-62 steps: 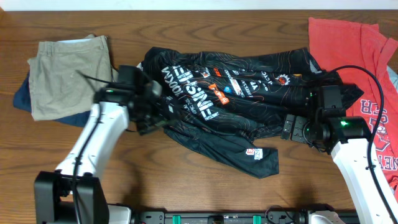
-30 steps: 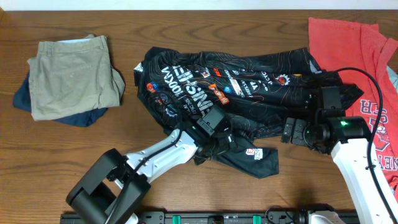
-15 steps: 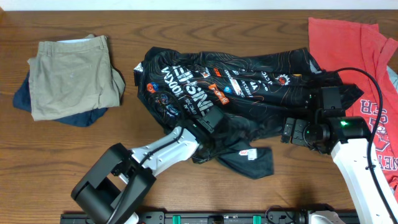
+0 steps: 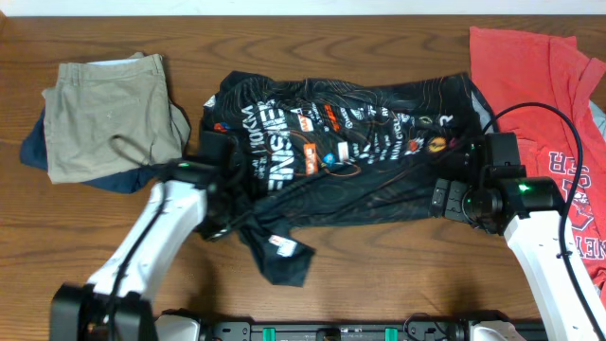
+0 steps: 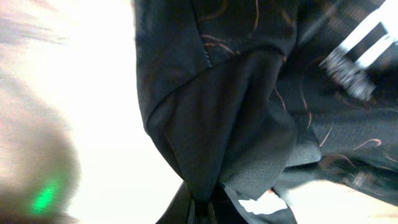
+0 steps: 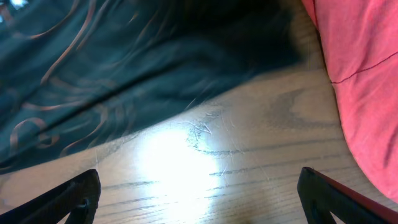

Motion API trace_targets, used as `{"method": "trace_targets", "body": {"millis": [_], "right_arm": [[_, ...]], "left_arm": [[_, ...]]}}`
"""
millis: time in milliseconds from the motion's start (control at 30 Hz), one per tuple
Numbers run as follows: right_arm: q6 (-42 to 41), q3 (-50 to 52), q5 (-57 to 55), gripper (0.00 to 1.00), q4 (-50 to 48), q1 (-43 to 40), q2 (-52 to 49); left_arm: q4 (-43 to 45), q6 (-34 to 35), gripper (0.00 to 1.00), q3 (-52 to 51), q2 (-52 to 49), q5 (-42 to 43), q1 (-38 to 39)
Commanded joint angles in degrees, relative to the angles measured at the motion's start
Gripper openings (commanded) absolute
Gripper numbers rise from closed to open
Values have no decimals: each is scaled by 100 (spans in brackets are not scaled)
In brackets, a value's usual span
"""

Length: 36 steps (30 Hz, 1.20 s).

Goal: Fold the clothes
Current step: 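Pull the jersey corners apart with both grippers to flatten it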

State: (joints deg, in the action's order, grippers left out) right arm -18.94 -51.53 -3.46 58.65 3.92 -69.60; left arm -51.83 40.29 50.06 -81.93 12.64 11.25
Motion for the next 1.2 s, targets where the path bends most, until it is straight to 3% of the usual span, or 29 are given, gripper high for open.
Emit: {"method": "trace_targets", "body": {"millis": [0,300,833,1167], "right_arm": [[-131,2,33,99,15,-129,59],[-225,76,90,99,74,-129,-118],[-1294,181,-260,99,-599,-175,-1154],[-1449,181,-323,98,-1115,-896,-1947]], "left_arm": [[-195,-459,6,-20,184,-116,-308],[-470,-472,6,-26,166,-120,-238],[-487,-472,8,-376,166,-138,-238],[-424,-470,8,-378,166,-138,-238]]}}
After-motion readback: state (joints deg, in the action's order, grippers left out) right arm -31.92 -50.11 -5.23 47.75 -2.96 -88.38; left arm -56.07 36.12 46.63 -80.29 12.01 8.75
